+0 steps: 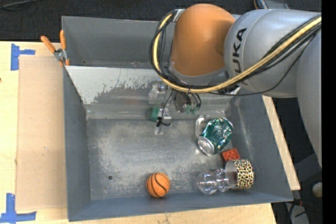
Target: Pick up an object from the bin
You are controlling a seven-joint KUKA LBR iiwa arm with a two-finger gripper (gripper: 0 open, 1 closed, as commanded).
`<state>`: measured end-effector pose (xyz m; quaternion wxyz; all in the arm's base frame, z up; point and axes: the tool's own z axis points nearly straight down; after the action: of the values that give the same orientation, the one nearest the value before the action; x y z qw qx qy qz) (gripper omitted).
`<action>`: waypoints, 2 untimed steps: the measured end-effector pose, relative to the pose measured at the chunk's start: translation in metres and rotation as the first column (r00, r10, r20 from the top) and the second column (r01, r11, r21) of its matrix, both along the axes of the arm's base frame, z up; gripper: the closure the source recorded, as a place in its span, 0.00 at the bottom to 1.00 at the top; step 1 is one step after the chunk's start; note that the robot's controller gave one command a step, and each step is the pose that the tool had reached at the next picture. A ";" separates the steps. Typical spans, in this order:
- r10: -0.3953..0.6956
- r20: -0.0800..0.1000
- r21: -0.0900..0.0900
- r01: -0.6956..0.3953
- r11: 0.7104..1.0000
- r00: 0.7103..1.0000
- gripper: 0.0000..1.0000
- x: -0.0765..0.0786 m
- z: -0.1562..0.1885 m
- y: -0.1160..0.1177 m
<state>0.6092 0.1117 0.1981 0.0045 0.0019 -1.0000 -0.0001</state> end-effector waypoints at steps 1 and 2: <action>-0.003 0.008 0.001 0.003 1.000 1.000 0.00 0.002 0.005 -0.001; -0.124 0.009 0.001 0.124 0.992 0.992 0.00 0.006 -0.058 -0.022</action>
Offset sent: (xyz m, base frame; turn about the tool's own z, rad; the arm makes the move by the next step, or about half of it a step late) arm 0.0101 -0.0470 -0.1281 0.2605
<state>0.6152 0.0900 0.1405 0.0002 -0.0603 -0.9982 -0.0008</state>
